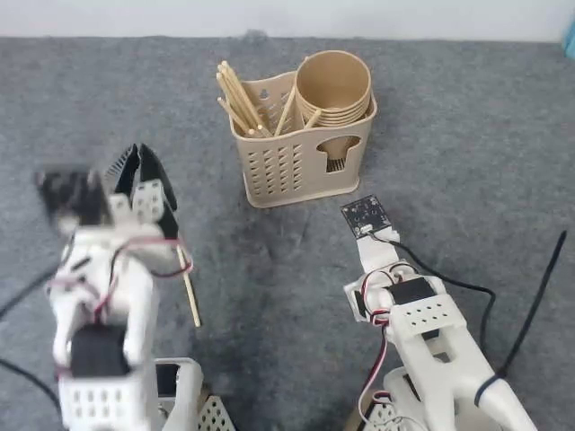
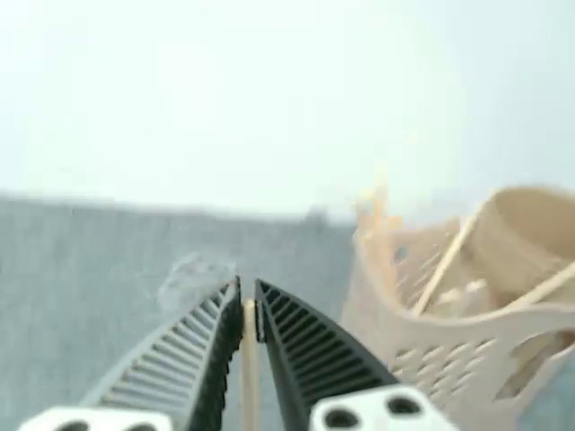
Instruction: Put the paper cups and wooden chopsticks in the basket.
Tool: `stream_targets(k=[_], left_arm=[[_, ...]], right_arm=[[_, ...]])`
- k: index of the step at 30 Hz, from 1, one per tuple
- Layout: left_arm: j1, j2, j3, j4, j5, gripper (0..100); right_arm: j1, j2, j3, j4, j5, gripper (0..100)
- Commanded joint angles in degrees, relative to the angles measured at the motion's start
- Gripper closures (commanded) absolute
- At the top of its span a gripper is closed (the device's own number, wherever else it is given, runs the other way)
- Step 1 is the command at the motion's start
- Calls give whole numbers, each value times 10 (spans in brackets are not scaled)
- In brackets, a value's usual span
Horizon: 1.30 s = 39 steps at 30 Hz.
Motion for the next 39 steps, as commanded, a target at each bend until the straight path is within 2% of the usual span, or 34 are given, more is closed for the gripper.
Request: stream_targets(k=[1, 9, 15, 17, 24, 31, 37, 39], left_arm=[[19, -75, 0, -12, -1, 988], [21, -28, -93, -113, 0, 988], [113, 91, -205, -273, -1, 988], [134, 155, -256, -302, -1, 988], [153, 409, -451, -300, -1, 988], [182, 585, -641, -301, -4, 988], [178, 700, -720, -301, -4, 988], [176, 712, -721, -301, -6, 988]], right_arm=[[1, -15, -4, -1, 7, 929], [-1, -15, -4, -1, 7, 929], [-1, -15, -4, -1, 7, 929], [-1, -15, -4, -1, 7, 929], [0, -15, -4, -1, 7, 929], [-1, -15, -4, -1, 7, 929], [-1, -15, -4, -1, 9, 929], [-1, -15, -4, 0, 32, 929]])
